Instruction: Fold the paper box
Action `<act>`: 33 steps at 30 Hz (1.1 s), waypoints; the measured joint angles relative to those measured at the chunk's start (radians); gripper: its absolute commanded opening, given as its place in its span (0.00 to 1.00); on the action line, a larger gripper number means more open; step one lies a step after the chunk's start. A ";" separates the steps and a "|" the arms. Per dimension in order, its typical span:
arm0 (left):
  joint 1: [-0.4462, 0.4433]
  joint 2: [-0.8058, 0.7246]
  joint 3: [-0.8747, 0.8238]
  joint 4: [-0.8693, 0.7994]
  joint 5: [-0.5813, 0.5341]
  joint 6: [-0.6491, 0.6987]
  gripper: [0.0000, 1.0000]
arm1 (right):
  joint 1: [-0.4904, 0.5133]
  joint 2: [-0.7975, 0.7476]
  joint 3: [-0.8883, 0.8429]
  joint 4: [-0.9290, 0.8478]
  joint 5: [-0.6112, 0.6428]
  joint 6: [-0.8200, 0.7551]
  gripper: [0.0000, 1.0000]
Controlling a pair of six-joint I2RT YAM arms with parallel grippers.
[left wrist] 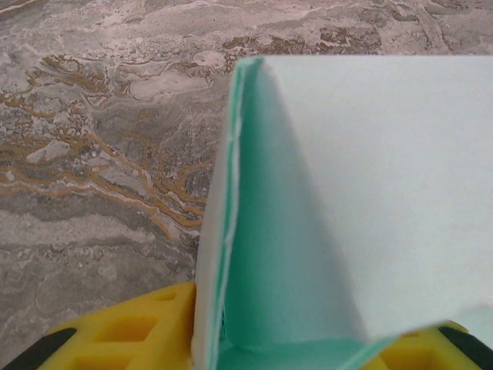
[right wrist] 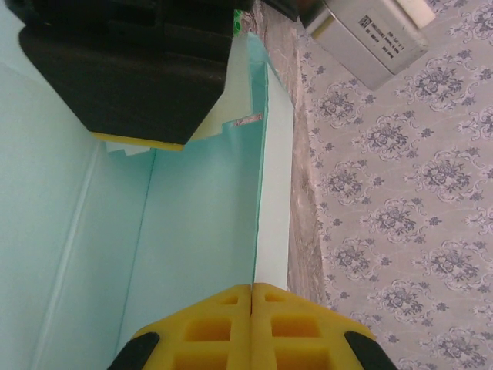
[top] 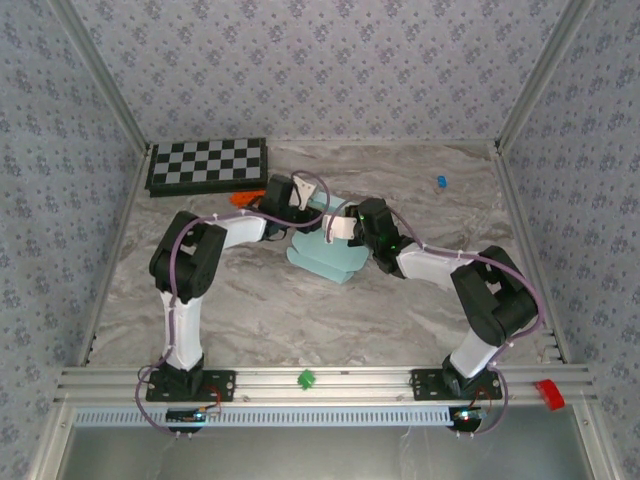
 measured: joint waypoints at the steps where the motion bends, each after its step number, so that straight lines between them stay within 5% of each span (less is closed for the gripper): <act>1: -0.004 -0.009 -0.012 0.005 -0.007 -0.004 0.42 | 0.000 0.000 0.000 -0.003 0.000 0.000 0.00; 19: -0.021 -0.155 -0.176 0.028 0.027 0.002 0.67 | -0.008 0.001 0.006 -0.017 -0.004 0.007 0.00; 33: 0.064 -0.412 -0.311 0.034 0.108 0.049 0.65 | -0.008 0.001 0.007 -0.018 -0.008 0.007 0.00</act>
